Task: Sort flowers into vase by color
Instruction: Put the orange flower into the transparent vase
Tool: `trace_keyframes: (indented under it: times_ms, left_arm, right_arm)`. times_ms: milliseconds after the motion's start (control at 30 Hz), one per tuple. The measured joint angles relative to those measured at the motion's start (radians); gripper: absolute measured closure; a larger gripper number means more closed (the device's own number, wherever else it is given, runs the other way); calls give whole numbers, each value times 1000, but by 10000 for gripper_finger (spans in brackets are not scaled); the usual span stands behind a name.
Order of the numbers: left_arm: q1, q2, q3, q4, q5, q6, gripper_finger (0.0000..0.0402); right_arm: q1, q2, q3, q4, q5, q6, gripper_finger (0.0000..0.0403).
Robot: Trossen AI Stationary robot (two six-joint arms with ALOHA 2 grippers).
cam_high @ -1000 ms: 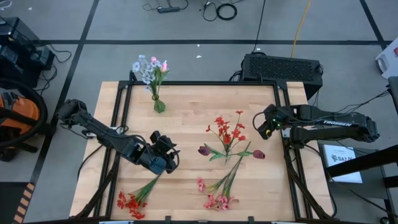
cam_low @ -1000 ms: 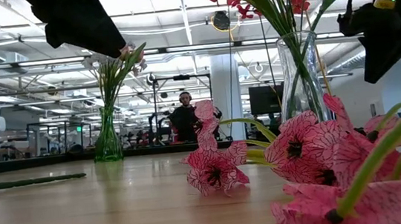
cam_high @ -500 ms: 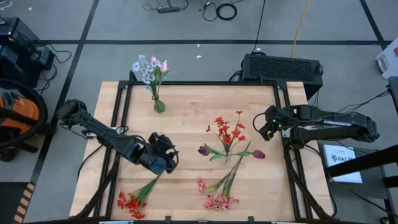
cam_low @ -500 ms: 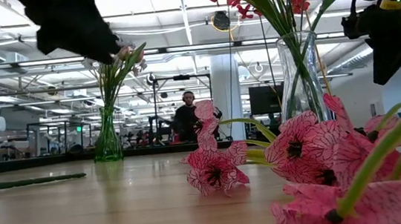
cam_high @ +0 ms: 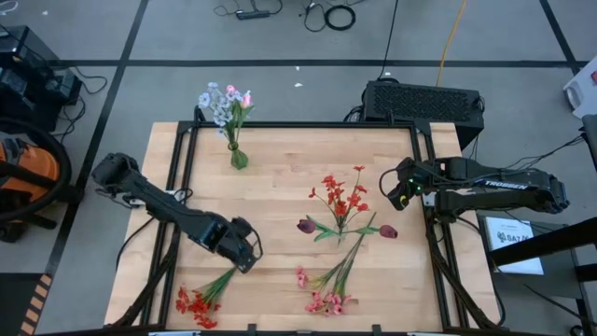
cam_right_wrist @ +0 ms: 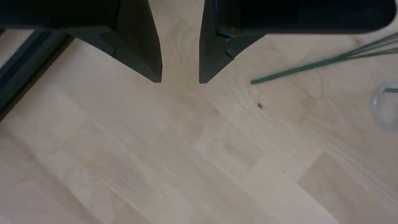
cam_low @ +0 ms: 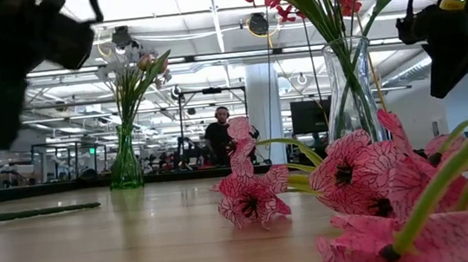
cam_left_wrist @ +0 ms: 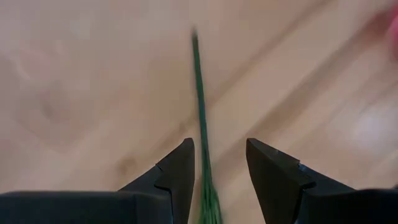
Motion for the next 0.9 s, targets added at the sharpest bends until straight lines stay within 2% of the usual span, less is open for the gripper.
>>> trace_keyframes:
  times_ms: [367,733,900]
  left_arm:
    - [-15,166,-2,12,209,1,252]
    - [-15,235,-6,65,193,12,252]
    - [-15,266,-6,92,191,163,265]
  right_arm:
    - [0,0,0,19,0,0,305]
    - [0,0,0,19,0,0,305]
    - [0,0,0,19,0,0,305]
